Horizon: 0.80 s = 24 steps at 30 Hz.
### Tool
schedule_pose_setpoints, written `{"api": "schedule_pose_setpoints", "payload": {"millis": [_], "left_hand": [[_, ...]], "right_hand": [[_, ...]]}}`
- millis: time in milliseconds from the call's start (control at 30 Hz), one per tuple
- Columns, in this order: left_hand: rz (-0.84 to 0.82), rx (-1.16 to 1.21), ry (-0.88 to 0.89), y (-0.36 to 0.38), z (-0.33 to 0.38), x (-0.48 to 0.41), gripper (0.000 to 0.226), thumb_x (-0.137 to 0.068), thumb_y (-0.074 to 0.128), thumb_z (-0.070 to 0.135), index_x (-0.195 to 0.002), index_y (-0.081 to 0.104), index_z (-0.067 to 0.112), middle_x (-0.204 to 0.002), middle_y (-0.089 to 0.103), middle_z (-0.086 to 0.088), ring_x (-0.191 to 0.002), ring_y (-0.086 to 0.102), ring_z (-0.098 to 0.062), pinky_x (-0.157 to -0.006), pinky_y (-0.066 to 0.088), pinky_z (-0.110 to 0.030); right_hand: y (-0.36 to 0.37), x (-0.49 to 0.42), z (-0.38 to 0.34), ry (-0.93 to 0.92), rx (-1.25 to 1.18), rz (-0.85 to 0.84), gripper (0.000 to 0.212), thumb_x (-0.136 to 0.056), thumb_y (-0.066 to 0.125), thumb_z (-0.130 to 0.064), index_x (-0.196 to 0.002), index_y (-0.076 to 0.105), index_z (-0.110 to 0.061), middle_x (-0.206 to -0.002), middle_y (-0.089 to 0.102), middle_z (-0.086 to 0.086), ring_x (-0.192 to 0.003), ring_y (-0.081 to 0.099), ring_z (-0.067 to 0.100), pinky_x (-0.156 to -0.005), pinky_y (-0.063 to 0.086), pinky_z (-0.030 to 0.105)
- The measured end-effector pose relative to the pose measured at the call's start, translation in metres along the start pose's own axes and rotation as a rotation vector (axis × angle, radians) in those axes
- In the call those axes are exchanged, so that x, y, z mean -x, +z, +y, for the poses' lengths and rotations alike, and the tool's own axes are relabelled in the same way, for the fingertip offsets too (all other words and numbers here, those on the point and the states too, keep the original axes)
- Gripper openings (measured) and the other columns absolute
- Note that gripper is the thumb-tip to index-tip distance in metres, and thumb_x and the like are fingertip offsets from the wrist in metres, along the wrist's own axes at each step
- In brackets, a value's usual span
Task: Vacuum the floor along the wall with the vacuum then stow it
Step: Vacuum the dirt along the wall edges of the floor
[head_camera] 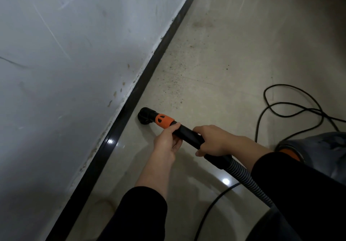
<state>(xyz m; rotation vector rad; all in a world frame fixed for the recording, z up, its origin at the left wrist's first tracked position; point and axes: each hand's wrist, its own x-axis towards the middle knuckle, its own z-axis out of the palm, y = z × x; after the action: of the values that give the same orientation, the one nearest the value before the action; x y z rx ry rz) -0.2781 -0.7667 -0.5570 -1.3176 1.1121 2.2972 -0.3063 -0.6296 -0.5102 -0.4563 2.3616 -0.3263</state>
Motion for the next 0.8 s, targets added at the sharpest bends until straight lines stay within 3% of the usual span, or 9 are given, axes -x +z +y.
{"api": "schedule_pose_setpoints", "payload": {"millis": [167, 333, 600, 800], "left_hand": [[0.052, 0.027, 0.035, -0.007, 0.003, -0.006, 0.037, -0.084, 0.074, 0.016, -0.115, 0.06, 0.002, -0.105, 0.069, -0.014, -0.087, 0.067, -0.017, -0.065, 0.052, -0.024], [0.078, 0.06, 0.057, -0.012, 0.008, -0.012, 0.042, -0.085, 0.073, 0.017, -0.121, 0.058, 0.001, -0.107, 0.067, -0.013, -0.088, 0.065, -0.018, -0.062, 0.051, -0.023], [0.083, 0.066, 0.07, -0.016, 0.016, -0.02, 0.038, -0.088, 0.07, 0.016, -0.12, 0.056, 0.002, -0.116, 0.063, -0.014, -0.108, 0.06, -0.025, -0.083, 0.051, -0.028], [0.059, 0.051, 0.07, -0.017, 0.017, -0.023, 0.033, -0.089, 0.068, 0.019, -0.117, 0.056, 0.005, -0.102, 0.064, -0.008, -0.1, 0.061, -0.022, -0.081, 0.05, -0.028]], "right_hand": [[0.007, -0.005, -0.007, -0.031, 0.042, 0.021, 0.042, -0.08, 0.074, -0.024, -0.116, 0.053, -0.015, -0.098, 0.058, 0.005, -0.087, 0.055, 0.023, -0.07, 0.041, 0.03], [0.011, -0.012, -0.014, -0.053, 0.073, 0.052, 0.035, -0.082, 0.069, -0.02, -0.111, 0.051, -0.015, -0.101, 0.059, 0.008, -0.089, 0.058, 0.026, -0.071, 0.047, 0.034], [0.016, -0.019, -0.027, -0.056, 0.119, 0.099, 0.033, -0.085, 0.063, -0.019, -0.113, 0.046, -0.013, -0.096, 0.054, 0.008, -0.08, 0.05, 0.024, -0.064, 0.038, 0.031], [0.017, -0.018, -0.03, -0.042, 0.127, 0.111, 0.033, -0.086, 0.062, -0.018, -0.113, 0.044, -0.012, -0.091, 0.047, 0.005, -0.079, 0.049, 0.024, -0.064, 0.038, 0.032]]}}
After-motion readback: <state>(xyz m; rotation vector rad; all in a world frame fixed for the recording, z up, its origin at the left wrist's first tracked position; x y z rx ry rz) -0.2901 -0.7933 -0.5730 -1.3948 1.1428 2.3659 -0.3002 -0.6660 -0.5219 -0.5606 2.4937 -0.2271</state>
